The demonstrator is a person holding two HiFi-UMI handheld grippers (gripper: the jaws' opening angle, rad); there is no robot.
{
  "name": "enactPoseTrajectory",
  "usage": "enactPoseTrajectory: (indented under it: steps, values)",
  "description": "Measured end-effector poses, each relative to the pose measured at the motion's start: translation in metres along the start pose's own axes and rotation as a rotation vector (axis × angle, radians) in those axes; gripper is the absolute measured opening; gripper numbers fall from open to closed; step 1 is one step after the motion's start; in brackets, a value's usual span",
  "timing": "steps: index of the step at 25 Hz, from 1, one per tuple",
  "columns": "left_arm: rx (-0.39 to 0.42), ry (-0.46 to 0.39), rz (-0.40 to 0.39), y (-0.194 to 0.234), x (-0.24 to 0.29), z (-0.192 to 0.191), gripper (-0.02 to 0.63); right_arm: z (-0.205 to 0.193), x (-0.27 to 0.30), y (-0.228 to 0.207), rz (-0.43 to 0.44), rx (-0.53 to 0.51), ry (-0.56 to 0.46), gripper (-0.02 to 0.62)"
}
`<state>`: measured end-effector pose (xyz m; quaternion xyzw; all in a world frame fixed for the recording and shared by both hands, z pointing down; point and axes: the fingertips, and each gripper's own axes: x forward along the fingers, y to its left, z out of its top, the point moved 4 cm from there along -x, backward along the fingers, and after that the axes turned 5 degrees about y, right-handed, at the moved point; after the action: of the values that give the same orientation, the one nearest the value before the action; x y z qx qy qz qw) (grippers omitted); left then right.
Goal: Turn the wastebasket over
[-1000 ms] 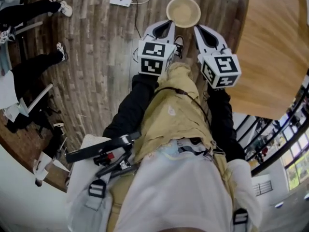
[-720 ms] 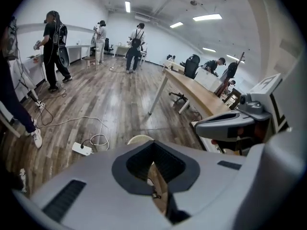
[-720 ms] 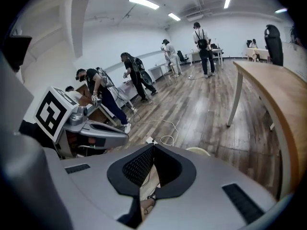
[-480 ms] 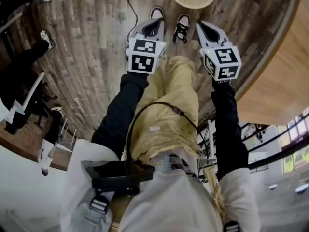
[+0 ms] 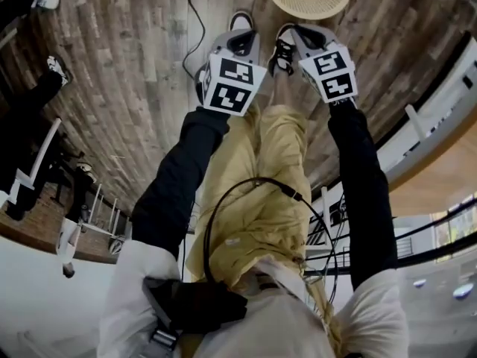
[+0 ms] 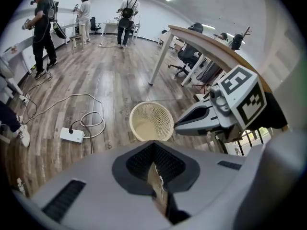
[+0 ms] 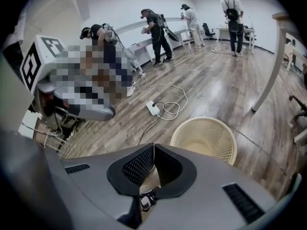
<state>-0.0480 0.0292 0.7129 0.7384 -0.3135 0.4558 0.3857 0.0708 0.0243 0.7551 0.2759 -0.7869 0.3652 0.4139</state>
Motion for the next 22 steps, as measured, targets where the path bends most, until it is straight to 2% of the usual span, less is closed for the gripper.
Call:
enactPoseTrajectory:
  steps: [3, 9, 15, 18, 22]
  values:
    - [-0.01, 0.006, -0.013, 0.005, 0.02, -0.005, -0.003, -0.009, 0.032, -0.009, 0.013, -0.034, 0.053, 0.022]
    - [-0.08, 0.05, 0.0, 0.04, 0.09, -0.037, -0.003, -0.043, 0.137, -0.049, 0.001, -0.017, 0.141, 0.023]
    - [-0.119, 0.08, -0.001, 0.051, 0.106, -0.048, -0.003, -0.063, 0.177, -0.058, 0.004, -0.063, 0.224, 0.029]
    - [-0.138, 0.09, 0.003, 0.058, 0.118, -0.054, -0.003, -0.076, 0.199, -0.061, 0.003, -0.09, 0.262, 0.115]
    - [-0.145, 0.102, 0.001, 0.061, 0.125, -0.048, -0.003, -0.088, 0.213, -0.063, 0.016, -0.13, 0.319, 0.129]
